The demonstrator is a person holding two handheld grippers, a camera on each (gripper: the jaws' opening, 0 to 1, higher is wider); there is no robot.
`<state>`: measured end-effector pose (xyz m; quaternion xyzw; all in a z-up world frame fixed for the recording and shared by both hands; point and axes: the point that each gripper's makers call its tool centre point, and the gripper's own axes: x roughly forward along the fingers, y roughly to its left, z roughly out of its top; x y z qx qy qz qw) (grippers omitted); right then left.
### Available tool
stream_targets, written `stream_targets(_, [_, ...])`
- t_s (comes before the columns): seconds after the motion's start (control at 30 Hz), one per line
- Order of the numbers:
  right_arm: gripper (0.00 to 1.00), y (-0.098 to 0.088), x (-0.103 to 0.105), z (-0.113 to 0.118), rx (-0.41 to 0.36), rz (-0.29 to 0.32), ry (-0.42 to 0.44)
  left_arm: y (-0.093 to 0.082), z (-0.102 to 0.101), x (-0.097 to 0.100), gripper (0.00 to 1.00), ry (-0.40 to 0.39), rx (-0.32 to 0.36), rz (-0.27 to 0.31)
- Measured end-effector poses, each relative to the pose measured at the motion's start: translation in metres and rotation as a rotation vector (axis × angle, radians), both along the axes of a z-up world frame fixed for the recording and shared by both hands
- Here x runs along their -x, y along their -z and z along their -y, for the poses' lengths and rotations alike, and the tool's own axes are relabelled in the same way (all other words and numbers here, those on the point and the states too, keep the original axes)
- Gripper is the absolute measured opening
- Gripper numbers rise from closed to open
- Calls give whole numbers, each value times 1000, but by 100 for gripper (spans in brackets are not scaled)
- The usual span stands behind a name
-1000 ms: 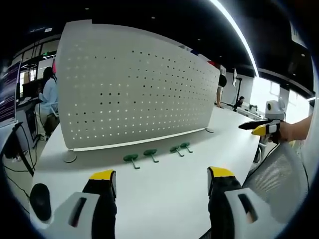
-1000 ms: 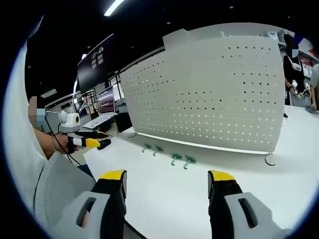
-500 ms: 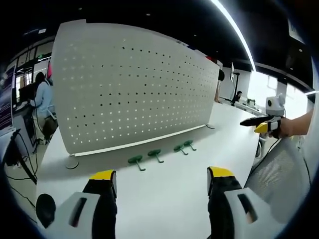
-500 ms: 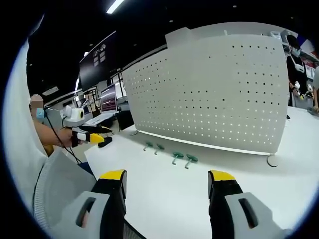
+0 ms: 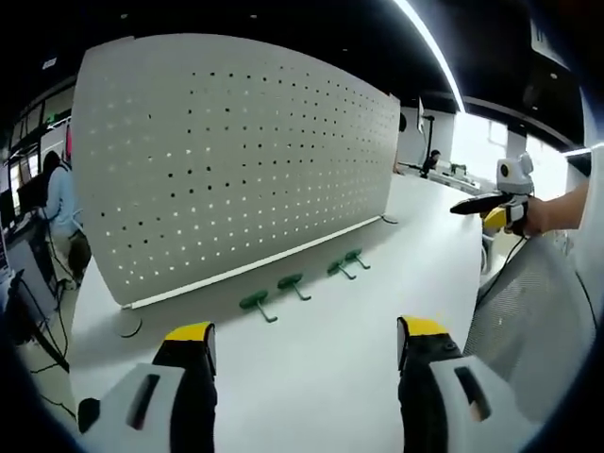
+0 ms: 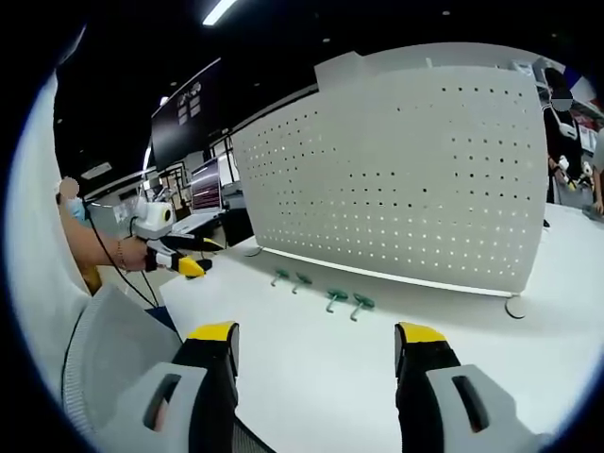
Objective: Insert the hook assembly into the mounting plate slot until the hook locks in place.
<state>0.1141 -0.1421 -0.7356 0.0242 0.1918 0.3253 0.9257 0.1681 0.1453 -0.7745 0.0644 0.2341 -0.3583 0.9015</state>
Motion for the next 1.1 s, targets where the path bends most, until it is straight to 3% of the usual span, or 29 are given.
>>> stream_targets(0.4, [65, -1, -2, -1, 6, 3, -3, 1, 1, -14, 82, 77, -48, -1])
stream_targets(1.1, [65, -1, -2, 0, 16, 4, -2, 12, 0, -41, 82, 231, -227, -2])
